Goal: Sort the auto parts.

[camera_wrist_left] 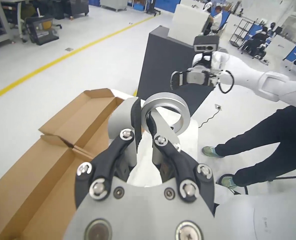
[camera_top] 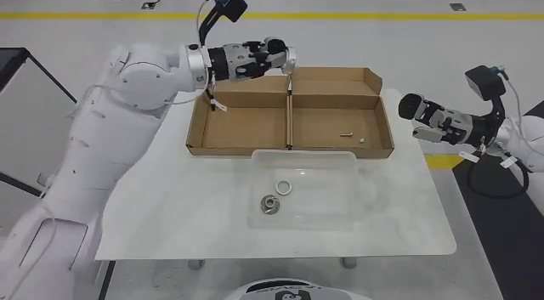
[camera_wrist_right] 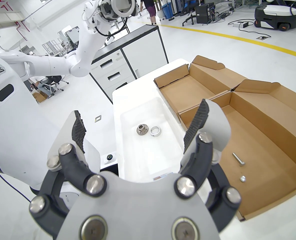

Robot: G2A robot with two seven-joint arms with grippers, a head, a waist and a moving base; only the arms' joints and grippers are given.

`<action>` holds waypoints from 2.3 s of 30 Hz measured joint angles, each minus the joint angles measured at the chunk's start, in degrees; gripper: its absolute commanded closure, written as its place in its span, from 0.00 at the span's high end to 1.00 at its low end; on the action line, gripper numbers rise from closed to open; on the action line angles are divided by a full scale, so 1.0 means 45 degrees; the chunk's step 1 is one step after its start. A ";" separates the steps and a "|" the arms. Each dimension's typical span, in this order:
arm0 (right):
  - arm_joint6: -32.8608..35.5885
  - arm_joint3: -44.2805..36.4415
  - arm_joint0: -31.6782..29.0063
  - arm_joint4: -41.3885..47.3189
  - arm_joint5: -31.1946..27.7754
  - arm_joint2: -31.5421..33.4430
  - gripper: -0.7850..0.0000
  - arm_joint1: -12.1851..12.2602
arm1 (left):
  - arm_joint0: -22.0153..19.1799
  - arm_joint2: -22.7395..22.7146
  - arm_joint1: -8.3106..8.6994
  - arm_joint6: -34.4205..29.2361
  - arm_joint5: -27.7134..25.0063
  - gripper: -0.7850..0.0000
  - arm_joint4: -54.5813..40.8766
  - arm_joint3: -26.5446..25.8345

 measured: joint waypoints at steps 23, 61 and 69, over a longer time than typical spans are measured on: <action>0.0000 0.0000 0.0000 0.0000 0.0000 0.0000 1.00 0.0000 | -0.1726 0.5161 -0.1774 0.0023 0.1958 0.00 0.6576 0.4212; 0.0000 0.0000 0.0000 0.0000 0.0000 0.0000 1.00 0.0000 | -0.2650 0.8479 -0.6375 0.1104 0.2591 0.00 0.9752 1.3269; 0.0000 0.0000 0.0000 0.0000 0.0000 0.0000 1.00 0.0000 | -0.2601 0.8625 -0.7027 0.1000 0.2424 0.00 1.0145 1.4304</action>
